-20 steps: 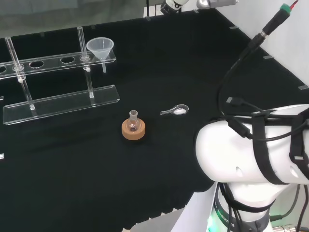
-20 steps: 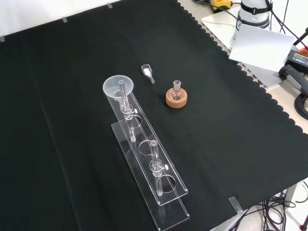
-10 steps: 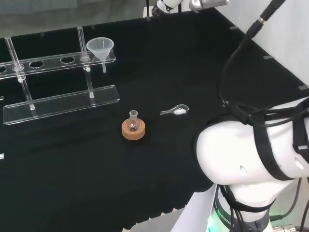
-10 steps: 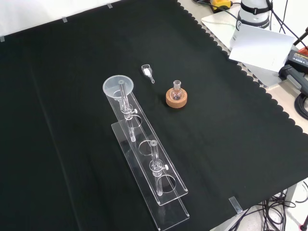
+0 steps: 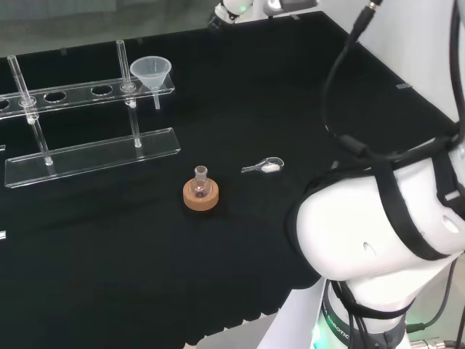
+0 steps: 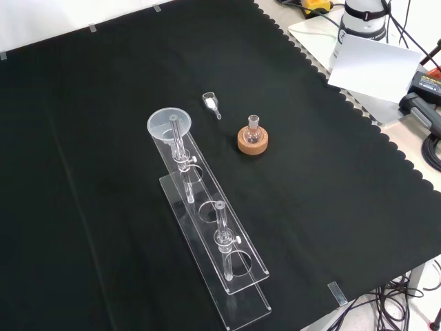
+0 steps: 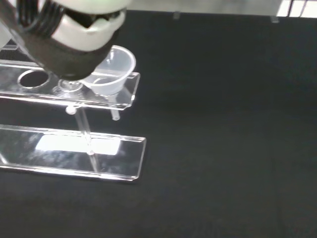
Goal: Pick up the funnel from the transparent funnel stand.
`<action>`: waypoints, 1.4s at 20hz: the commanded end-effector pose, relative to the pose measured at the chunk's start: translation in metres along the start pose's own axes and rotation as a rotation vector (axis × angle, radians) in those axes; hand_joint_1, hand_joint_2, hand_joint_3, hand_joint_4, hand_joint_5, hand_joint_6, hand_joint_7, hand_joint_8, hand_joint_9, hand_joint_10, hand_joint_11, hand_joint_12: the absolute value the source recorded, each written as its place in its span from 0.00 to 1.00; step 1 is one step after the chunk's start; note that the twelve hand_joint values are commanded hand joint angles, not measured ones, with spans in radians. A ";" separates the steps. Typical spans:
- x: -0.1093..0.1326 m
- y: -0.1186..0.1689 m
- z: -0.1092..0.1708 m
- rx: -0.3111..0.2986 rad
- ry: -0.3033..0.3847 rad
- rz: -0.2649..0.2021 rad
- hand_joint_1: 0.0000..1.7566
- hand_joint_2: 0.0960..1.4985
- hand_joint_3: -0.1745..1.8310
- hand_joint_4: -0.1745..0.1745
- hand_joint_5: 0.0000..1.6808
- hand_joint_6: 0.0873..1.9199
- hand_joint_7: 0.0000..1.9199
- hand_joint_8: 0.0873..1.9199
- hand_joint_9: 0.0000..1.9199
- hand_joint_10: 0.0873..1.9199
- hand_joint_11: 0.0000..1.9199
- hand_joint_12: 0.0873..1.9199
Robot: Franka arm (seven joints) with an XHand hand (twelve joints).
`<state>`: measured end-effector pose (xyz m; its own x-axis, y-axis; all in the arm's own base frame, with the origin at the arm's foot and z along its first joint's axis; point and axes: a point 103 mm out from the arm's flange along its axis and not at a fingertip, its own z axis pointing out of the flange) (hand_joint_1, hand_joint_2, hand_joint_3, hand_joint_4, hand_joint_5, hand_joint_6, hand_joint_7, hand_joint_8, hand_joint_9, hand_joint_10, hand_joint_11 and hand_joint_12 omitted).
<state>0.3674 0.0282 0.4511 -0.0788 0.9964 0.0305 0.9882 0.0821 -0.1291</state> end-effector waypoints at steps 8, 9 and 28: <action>0.060 0.068 0.025 0.124 -0.038 -0.202 0.39 0.36 0.10 0.44 0.00 0.00 0.00 0.00 0.00 0.00 0.00 0.00; 0.062 0.072 0.029 0.135 -0.045 -0.213 0.39 0.36 0.10 0.44 0.00 0.00 0.00 0.00 0.00 0.00 0.00 0.00; 0.103 0.134 0.083 0.259 -0.122 -0.289 0.41 0.37 0.10 0.44 0.00 0.00 0.00 0.00 0.00 0.00 0.00 0.00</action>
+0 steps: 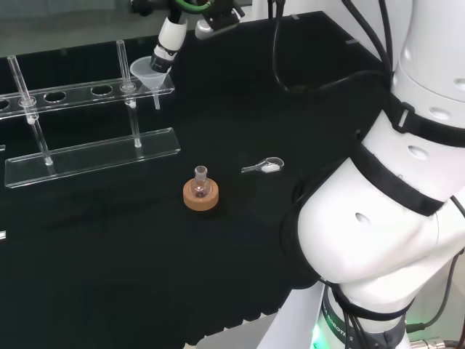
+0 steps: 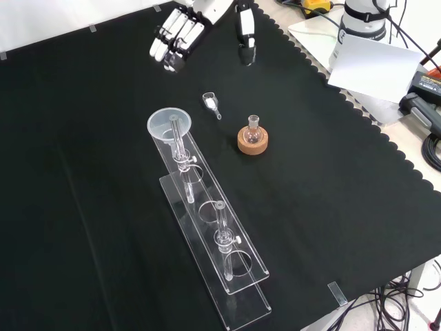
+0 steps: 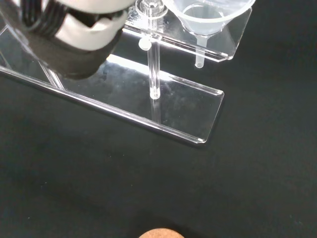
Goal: Pick up the funnel from the transparent funnel stand.
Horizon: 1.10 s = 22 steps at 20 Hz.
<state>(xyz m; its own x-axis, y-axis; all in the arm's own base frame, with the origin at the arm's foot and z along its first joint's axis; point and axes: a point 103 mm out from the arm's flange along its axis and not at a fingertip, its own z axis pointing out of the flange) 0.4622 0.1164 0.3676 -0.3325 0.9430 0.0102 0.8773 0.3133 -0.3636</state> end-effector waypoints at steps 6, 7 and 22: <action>0.017 0.043 0.004 0.034 -0.028 -0.029 0.41 0.37 0.10 0.45 0.00 0.00 0.00 0.00 0.00 0.00 0.00 0.00; 0.016 0.046 0.005 0.043 -0.025 -0.028 0.41 0.37 0.10 0.45 0.00 0.00 0.00 0.00 0.00 0.00 0.00 0.00; -0.012 0.087 0.013 0.107 -0.020 0.048 0.41 0.38 0.10 0.44 0.00 0.00 0.00 0.00 0.00 0.00 0.00 0.00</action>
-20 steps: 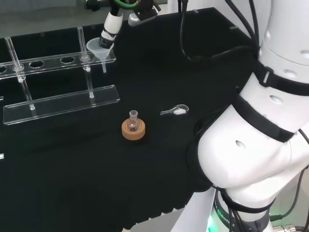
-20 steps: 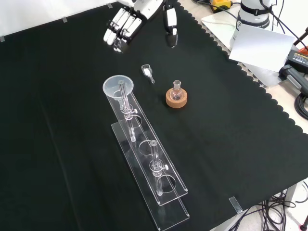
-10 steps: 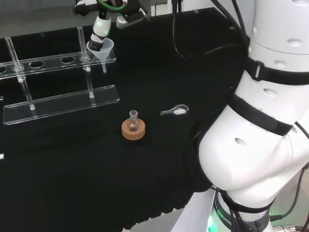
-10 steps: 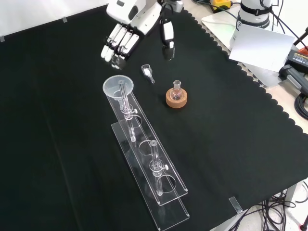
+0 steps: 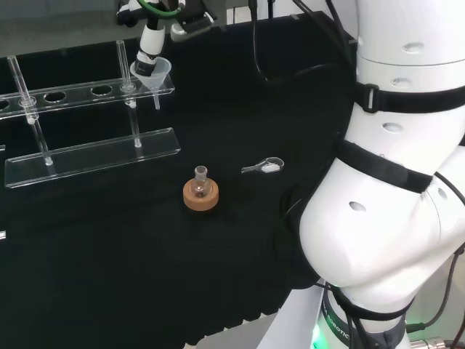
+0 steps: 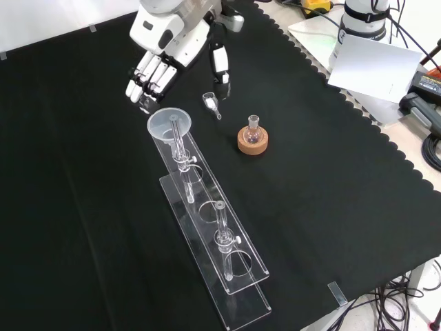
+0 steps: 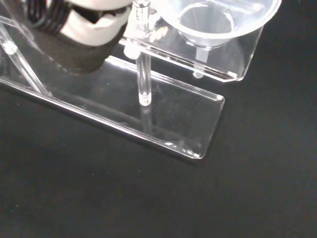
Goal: Pick up the funnel from the transparent funnel stand.
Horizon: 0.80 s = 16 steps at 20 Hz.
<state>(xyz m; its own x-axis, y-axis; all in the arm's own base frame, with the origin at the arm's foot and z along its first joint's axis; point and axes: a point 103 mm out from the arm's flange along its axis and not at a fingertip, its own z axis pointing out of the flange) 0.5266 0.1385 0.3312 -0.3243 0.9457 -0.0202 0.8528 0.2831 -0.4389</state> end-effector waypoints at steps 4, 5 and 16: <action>-0.019 0.025 0.006 0.042 0.004 0.038 0.41 0.38 0.10 0.44 0.00 0.00 0.00 0.00 0.00 0.00 0.00 0.00; -0.020 0.027 0.006 0.044 0.002 0.042 0.41 0.38 0.10 0.44 0.00 0.00 0.00 0.00 0.00 0.00 0.00 0.00; -0.037 0.044 0.022 0.125 0.001 0.039 0.41 0.39 0.10 0.42 0.00 0.00 0.00 0.00 0.01 0.00 0.00 0.00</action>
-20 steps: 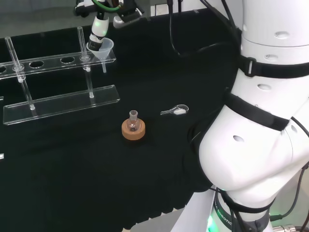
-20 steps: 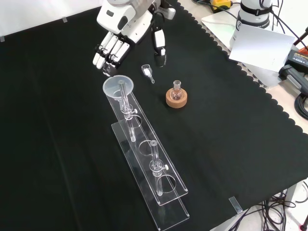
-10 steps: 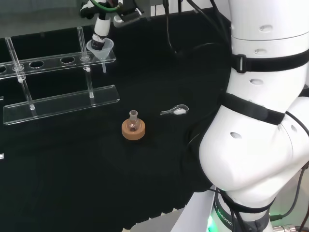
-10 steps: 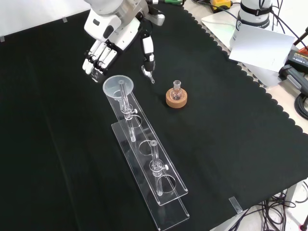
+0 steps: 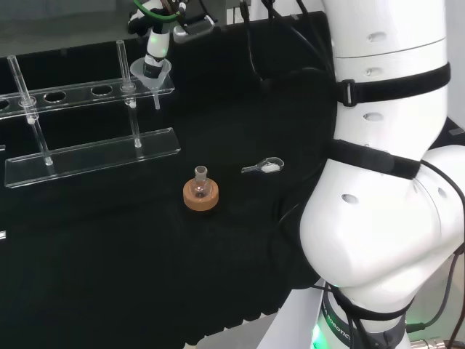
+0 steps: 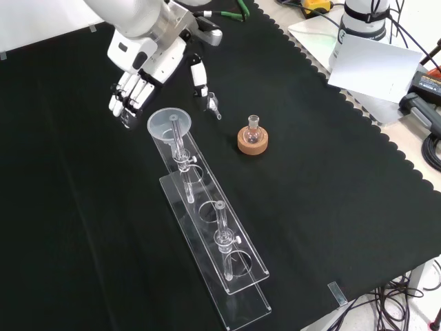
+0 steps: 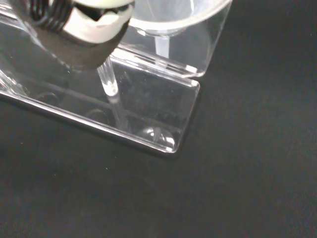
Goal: Pick up the funnel from the transparent funnel stand.
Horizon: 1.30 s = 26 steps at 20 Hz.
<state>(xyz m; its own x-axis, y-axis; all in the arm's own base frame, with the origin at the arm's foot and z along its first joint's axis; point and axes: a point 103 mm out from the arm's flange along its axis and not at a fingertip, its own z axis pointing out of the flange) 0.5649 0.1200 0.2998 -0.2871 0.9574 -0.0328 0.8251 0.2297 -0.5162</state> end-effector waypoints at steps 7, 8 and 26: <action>-0.004 0.005 0.010 0.051 -0.020 -0.030 0.41 0.39 0.10 0.40 0.00 0.00 0.00 0.00 0.05 0.00 0.00 0.00; -0.004 0.005 0.011 0.054 -0.021 -0.030 0.41 0.39 0.10 0.40 0.00 0.00 0.00 0.00 0.05 0.00 0.00 0.00; 0.000 0.032 0.025 0.082 -0.006 -0.021 0.41 0.39 0.12 0.38 0.01 0.00 0.14 0.14 0.09 0.32 0.00 0.30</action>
<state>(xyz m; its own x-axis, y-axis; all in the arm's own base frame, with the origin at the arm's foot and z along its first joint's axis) 0.5763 0.1233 0.2657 -0.3240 0.9446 -0.0519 0.7787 0.2351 -0.5817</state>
